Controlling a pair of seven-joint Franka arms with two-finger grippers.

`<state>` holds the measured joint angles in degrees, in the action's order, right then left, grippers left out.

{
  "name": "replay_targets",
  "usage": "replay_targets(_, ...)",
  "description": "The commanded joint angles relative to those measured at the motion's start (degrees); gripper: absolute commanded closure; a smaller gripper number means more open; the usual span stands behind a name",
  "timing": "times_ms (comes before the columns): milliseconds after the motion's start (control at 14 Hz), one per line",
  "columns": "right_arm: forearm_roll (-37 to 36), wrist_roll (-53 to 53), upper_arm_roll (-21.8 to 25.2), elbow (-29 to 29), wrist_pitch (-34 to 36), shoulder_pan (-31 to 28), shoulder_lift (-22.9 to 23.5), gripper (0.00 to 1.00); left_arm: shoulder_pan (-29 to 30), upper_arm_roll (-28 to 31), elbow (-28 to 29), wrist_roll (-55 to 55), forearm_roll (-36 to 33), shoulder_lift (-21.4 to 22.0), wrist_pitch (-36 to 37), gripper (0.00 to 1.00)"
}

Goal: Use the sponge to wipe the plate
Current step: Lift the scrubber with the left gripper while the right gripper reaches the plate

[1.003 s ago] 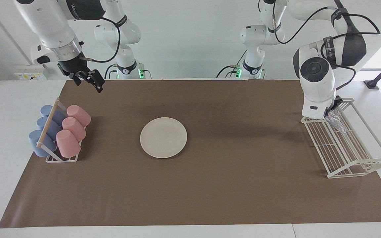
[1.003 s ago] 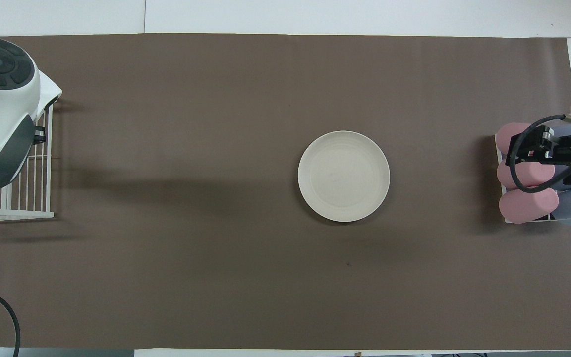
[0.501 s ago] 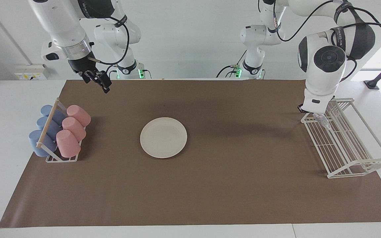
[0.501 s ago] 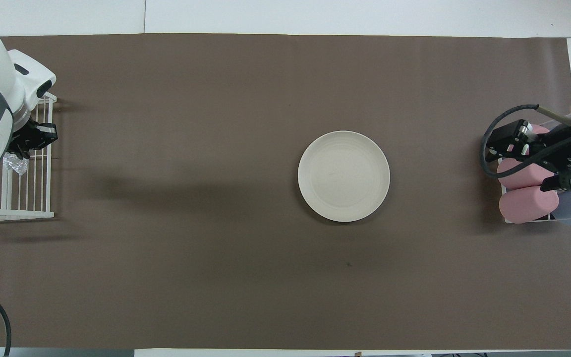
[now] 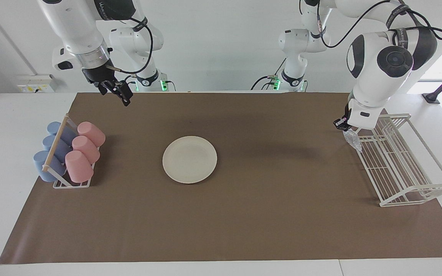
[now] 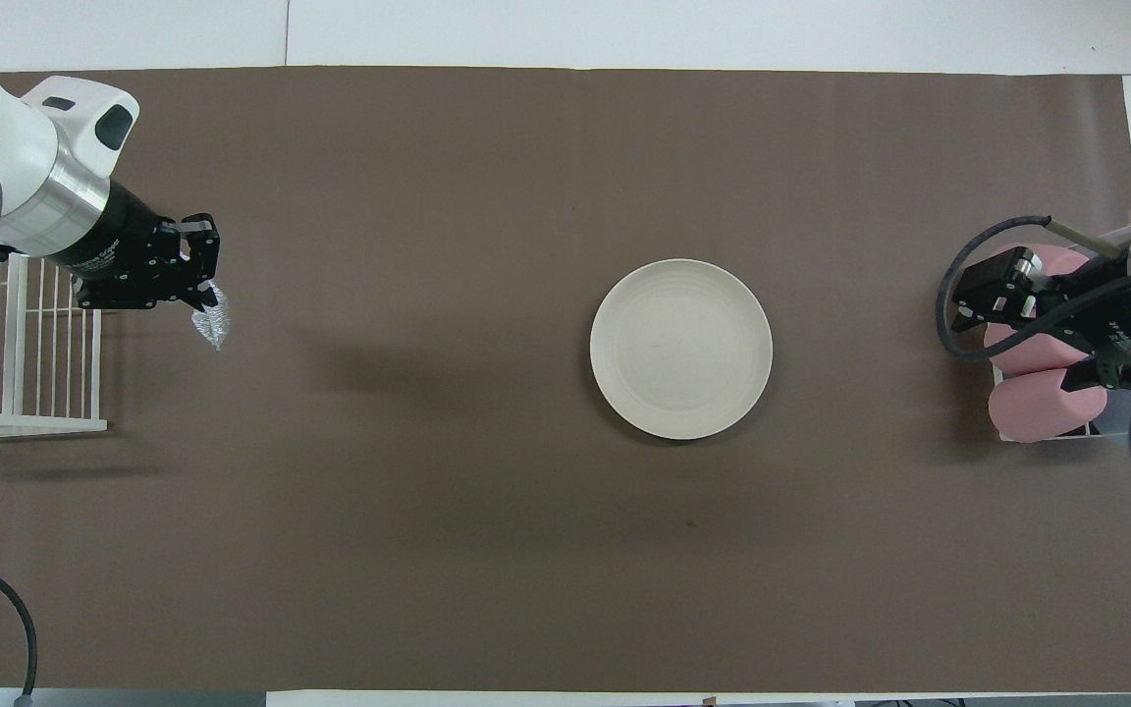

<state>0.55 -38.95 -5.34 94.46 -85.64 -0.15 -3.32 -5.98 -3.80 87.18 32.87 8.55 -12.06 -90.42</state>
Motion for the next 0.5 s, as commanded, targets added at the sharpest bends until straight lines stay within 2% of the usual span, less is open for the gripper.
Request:
replay_targets(0,0.94,-7.51,-1.33,0.55,0.21,1.20,-1.08,0.00,0.01,0.46,-1.13,3.68,6.81,-1.03,-2.39,1.00)
replay_targets(215,7.08,-19.54,-2.04,0.63,1.52,1.47,-1.51,0.00,0.79,0.46,0.79,4.48,15.50,-0.69,-5.11,1.00)
replay_targets(430,10.61,-30.27,-6.24,1.86,1.27,1.47,-2.48,0.00,2.38,0.46,6.67,2.73,27.80,1.42,-8.80,1.00)
